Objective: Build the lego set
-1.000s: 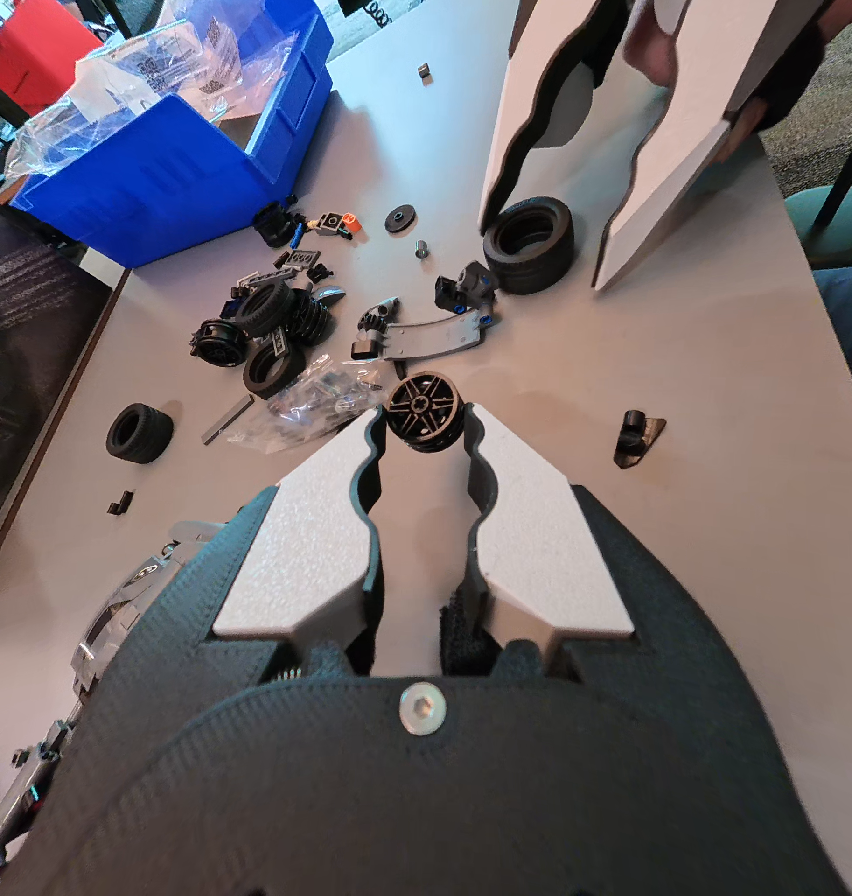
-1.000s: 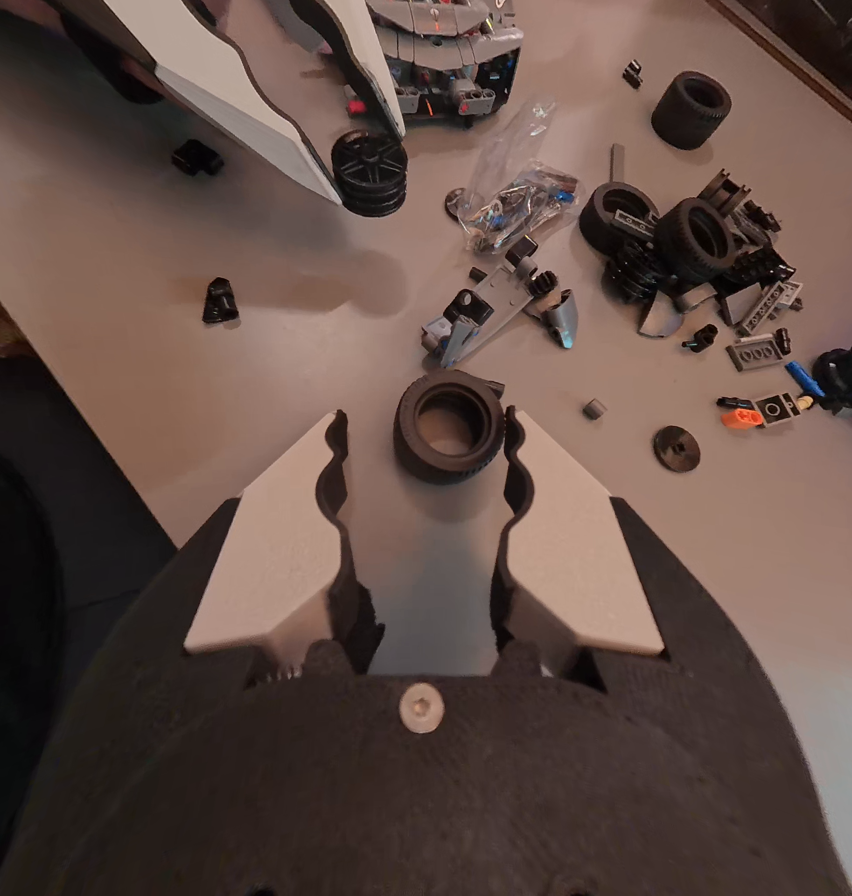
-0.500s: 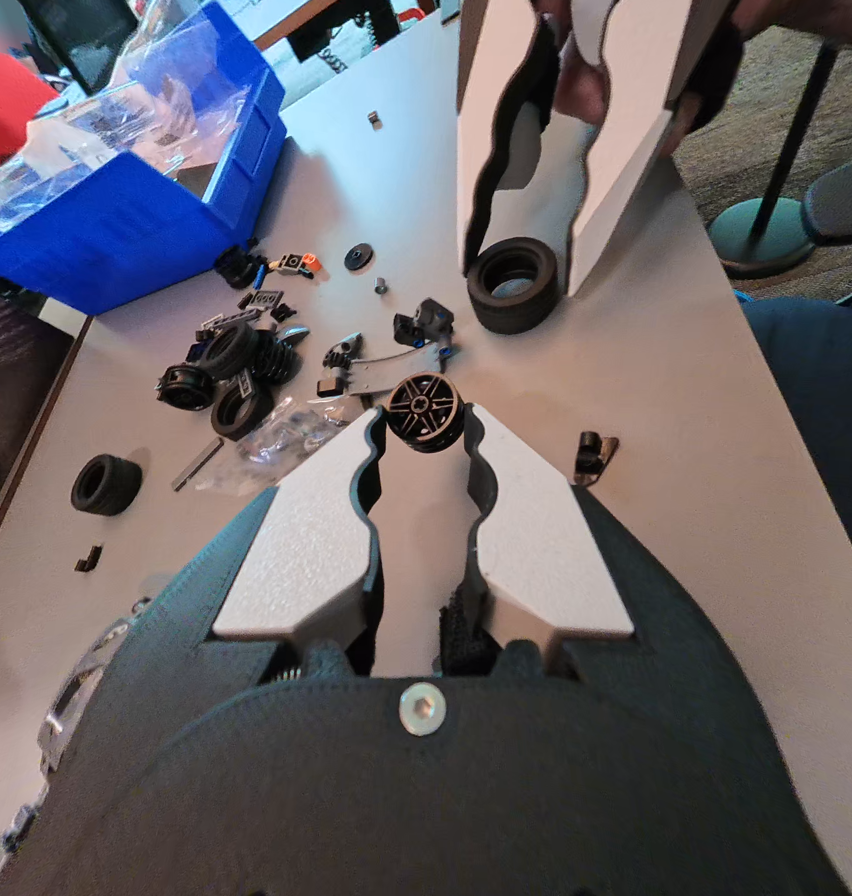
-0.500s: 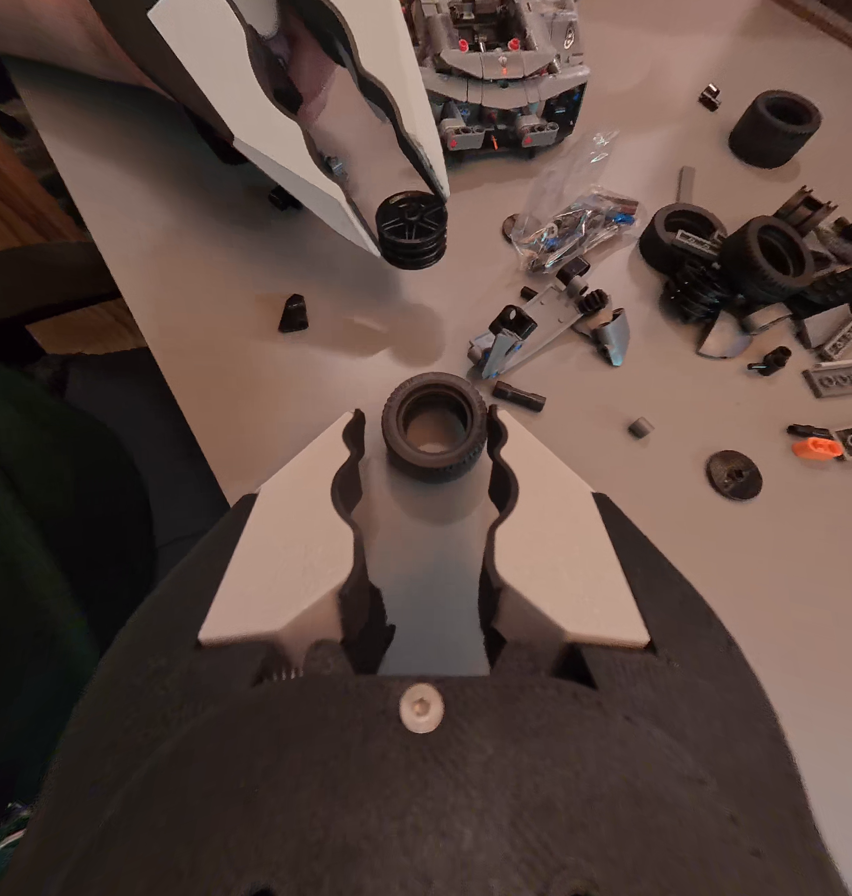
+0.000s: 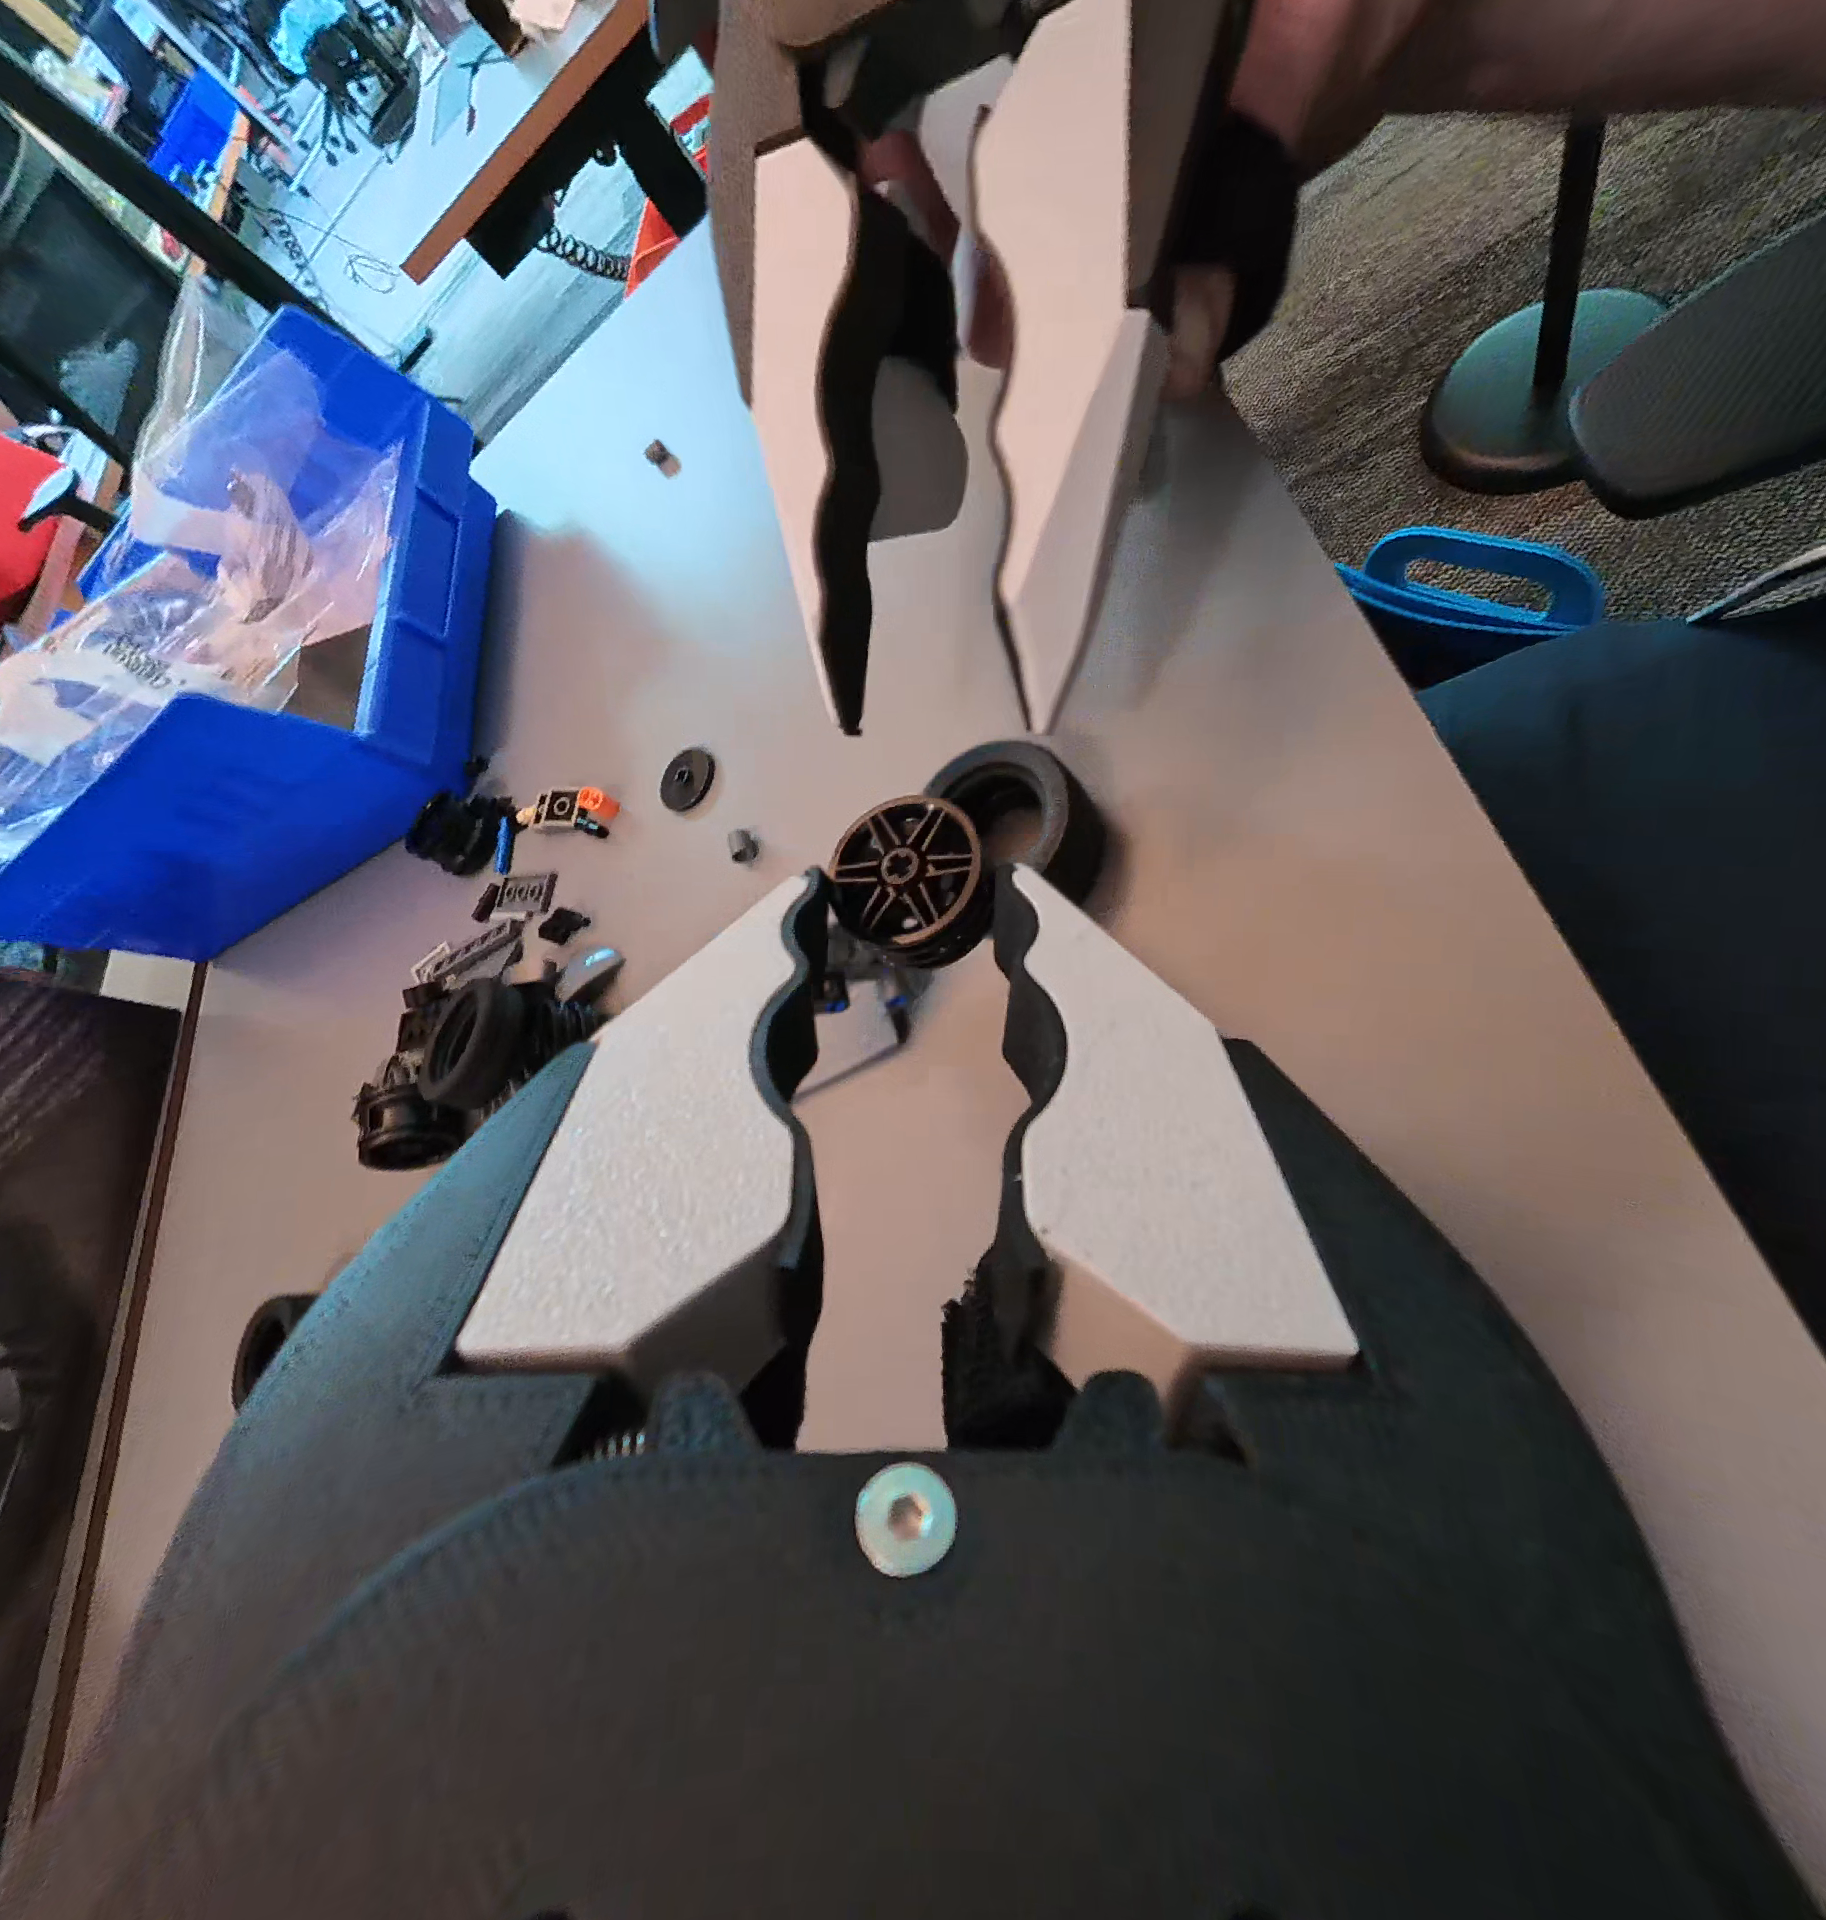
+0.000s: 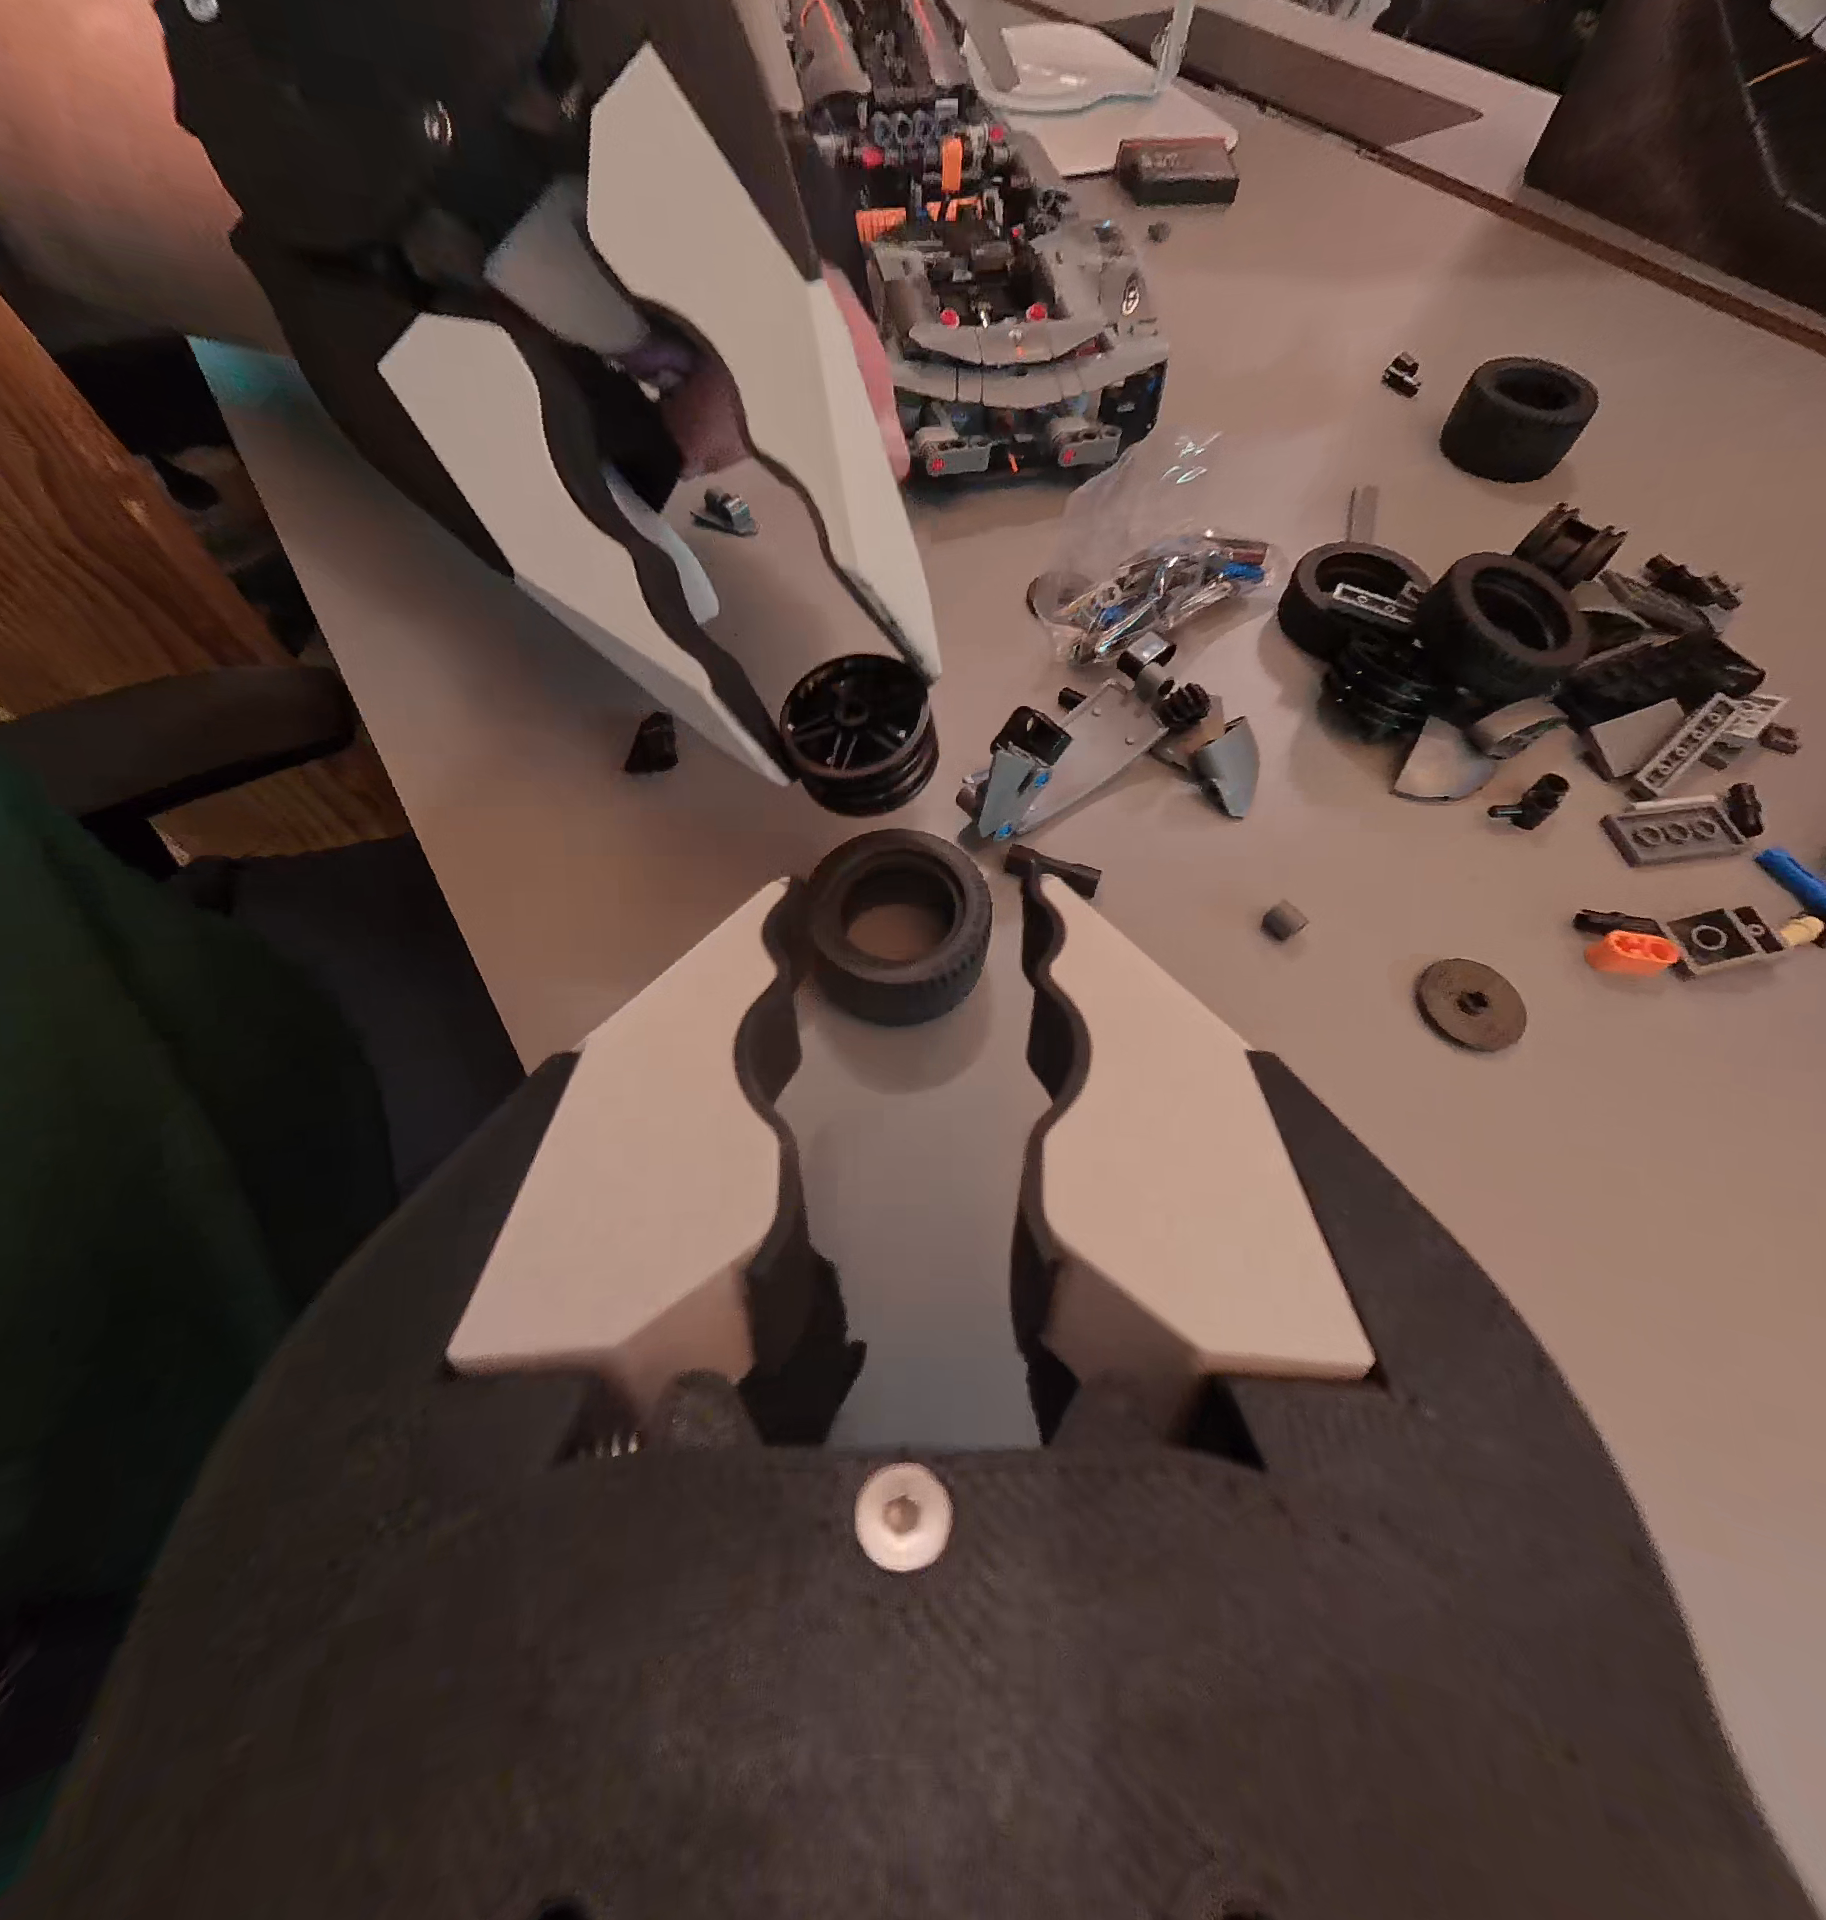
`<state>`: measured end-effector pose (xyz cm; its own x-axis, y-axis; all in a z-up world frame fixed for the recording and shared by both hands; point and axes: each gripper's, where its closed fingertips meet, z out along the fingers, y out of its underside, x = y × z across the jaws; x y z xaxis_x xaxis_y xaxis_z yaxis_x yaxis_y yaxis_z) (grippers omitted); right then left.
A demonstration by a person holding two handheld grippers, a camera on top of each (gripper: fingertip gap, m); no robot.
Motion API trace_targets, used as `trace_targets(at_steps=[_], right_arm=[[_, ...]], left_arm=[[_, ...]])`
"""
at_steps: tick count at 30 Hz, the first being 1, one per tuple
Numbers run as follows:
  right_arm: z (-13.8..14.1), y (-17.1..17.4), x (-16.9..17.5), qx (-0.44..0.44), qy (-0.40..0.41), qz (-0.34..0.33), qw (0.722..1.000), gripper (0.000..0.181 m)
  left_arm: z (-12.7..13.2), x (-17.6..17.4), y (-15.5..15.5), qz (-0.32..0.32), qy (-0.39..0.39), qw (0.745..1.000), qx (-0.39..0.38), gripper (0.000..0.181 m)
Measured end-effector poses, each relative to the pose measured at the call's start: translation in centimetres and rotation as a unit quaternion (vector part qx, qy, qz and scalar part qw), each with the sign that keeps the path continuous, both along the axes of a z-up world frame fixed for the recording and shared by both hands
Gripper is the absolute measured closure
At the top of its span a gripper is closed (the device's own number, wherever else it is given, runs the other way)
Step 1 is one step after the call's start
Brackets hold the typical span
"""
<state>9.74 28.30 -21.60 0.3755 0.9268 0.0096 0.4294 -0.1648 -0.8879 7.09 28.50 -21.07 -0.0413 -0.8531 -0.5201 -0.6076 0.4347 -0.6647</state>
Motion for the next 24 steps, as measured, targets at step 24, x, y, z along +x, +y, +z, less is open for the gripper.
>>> trace_targets(at_steps=[24], right_arm=[[-0.9, 0.0, -0.9, -0.019, -0.035, 0.031, 0.999, 0.181]], left_arm=[[-2.4, 2.4, -0.3, -0.024, 0.033, 0.998, -0.048, 0.152]])
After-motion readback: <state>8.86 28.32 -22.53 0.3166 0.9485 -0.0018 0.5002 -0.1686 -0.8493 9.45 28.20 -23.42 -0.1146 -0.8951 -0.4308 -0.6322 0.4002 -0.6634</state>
